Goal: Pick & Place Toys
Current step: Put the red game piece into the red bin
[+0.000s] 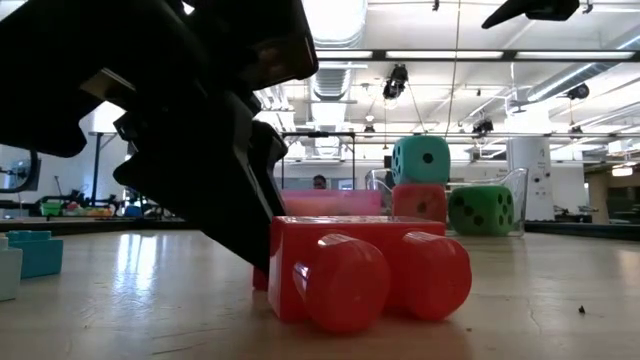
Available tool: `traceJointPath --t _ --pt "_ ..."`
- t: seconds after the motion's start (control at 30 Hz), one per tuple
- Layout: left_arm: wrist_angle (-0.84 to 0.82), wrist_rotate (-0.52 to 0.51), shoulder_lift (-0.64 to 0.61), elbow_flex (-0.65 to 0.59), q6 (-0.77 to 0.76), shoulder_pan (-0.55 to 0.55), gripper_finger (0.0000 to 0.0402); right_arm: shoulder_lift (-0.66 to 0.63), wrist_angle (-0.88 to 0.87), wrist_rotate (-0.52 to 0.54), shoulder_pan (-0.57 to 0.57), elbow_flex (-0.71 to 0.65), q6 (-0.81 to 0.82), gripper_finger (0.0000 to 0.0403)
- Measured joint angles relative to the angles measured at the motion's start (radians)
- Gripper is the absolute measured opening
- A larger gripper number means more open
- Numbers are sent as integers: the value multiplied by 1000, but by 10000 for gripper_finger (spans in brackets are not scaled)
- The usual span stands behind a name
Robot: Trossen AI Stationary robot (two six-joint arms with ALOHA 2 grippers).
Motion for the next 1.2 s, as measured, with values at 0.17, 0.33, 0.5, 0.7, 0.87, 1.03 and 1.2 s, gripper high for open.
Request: traceJointPath --t 0.17,0.33,0.5,0.7,0.87,1.03,1.2 --pt "-12 4 -22 0 -15 0 132 0 0 -1 0 0 -74 370" --pt "-50 3 -93 0 -16 8 132 0 0 -1 0 0 -148 370" --pt "-108 -12 -204 0 -19 51 132 1 0 -1 0 0 -159 370" --pt "-178 -25 -367 -1 -35 169 132 5 1 -1 0 0 -162 370" --pt "-236 -4 -475 -7 -101 352 133 5 2 -1 -1 0 -161 370" --pt "-241 191 -491 -7 -126 598 133 5 1 -1 0 0 -160 370" --pt "-274 300 -434 -7 -152 759 132 5 1 -1 -1 0 -160 370"
